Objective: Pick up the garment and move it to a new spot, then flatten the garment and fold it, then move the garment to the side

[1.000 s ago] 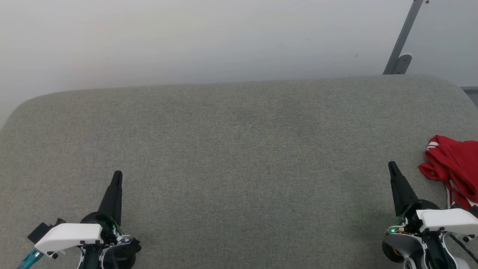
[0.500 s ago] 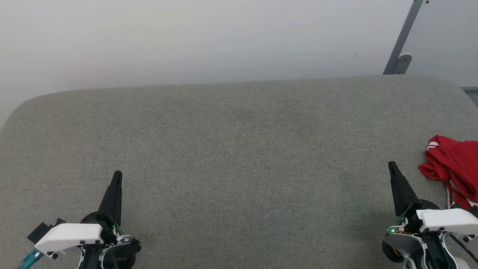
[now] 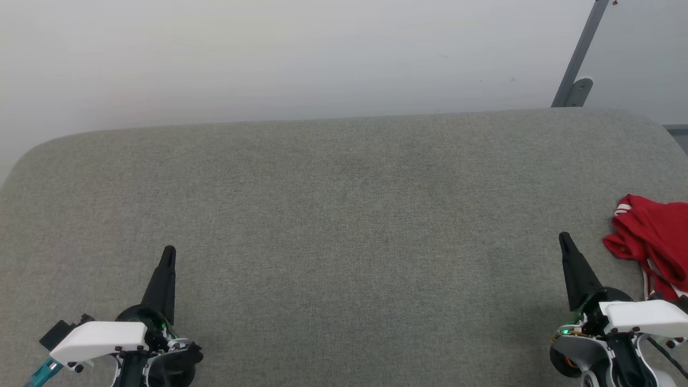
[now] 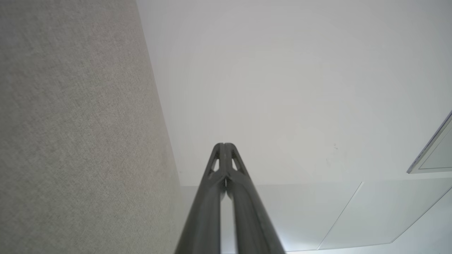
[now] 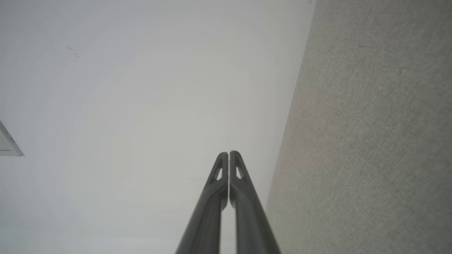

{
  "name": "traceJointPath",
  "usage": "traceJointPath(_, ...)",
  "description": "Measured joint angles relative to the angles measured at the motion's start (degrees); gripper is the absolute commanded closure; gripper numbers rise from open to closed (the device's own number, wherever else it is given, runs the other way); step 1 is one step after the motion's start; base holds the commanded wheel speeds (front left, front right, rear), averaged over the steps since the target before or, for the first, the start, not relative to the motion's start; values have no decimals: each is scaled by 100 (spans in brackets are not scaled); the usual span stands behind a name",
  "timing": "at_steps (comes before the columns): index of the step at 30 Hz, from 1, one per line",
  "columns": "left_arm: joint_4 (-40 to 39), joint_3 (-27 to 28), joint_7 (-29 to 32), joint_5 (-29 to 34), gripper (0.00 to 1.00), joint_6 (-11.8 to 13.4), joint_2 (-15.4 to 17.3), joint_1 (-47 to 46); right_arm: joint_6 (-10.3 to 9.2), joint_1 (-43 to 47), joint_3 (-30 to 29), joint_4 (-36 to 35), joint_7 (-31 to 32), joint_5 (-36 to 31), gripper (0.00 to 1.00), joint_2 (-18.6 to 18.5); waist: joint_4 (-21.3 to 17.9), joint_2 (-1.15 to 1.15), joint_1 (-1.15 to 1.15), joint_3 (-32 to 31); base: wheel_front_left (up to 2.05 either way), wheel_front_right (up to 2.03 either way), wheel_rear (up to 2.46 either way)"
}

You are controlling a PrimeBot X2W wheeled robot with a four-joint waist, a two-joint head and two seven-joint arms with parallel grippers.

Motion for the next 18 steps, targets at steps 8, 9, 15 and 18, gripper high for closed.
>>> traceJointPath(8,0,3,4,0,100,0,-1,0,0,0,1,0,0,0,100,0,0,0,0,0,0,0,0)
traceJointPath(9,0,4,4,0,100,0,-1,0,0,0,-1,0,0,0,100,0,0,0,0,0,0,0,0)
traceJointPath(15,0,5,5,1,100,0,-3,0,0,0,0,0,0,0,100,0,0,0,0,0,0,0,0)
traceJointPath(18,0,5,5,1,100,0,-4,0,0,0,1,0,0,0,100,0,0,0,0,0,0,0,0)
